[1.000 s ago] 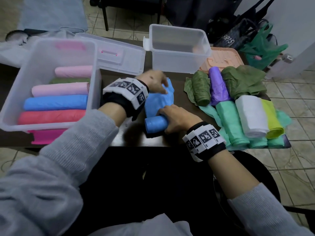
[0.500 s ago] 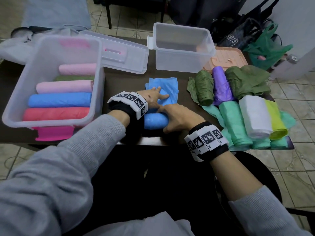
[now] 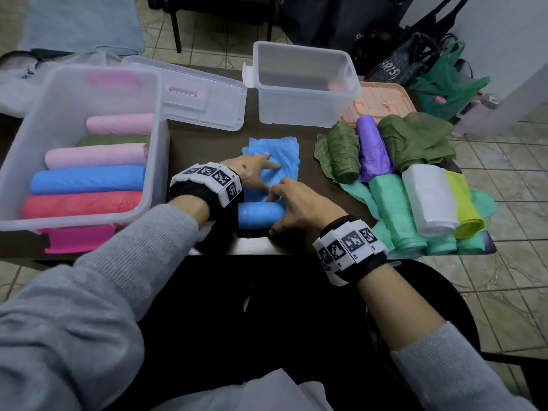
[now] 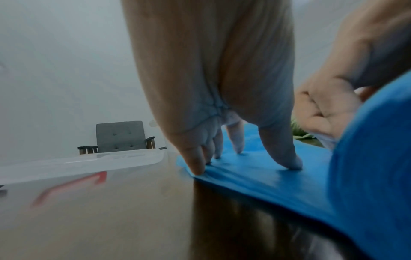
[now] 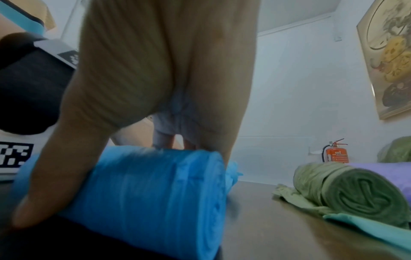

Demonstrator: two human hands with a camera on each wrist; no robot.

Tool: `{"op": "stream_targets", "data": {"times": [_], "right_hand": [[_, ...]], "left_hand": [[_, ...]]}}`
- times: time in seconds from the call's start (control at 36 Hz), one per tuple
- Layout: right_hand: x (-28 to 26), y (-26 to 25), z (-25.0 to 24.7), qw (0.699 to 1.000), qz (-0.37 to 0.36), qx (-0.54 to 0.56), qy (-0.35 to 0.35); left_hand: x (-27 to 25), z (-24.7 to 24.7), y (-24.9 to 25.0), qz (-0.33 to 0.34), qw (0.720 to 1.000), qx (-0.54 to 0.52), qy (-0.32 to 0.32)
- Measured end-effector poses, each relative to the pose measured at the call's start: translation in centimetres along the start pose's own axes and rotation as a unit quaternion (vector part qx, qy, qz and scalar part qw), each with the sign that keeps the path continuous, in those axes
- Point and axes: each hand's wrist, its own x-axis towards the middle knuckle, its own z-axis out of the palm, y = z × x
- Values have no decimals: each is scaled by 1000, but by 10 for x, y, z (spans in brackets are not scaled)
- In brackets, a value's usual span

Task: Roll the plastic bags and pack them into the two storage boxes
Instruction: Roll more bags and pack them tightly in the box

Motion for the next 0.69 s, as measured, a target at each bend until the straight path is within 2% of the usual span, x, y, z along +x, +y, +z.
{"op": "stream_targets", "data": {"times": [0.11, 0.19, 0.28, 0.42, 0.53, 0.64, 0.69], "right_hand": [[3, 2, -6, 999, -5, -30, -16], [5, 5, -13, 1000, -11, -17, -24], [7, 10, -17, 999, 14, 33, -18], [16, 13, -25, 998, 26, 47, -41], [22, 18, -24, 997, 41, 44, -42], [23, 19, -22, 997, 50, 21, -47], [21, 18, -21, 998, 50, 34, -23]], "left_hand": [[-6, -1, 0, -6, 998, -55, 42], [-12, -6, 1, 1, 987, -115, 114], [-22, -19, 3, -39, 971, -174, 162], [-35, -34, 5, -67, 977, -196, 54], [-40, -33, 9, -66, 986, -152, -13], [-42, -27, 5, -61, 990, -124, -2], [-40, -25, 2, -53, 991, -125, 6]]}}
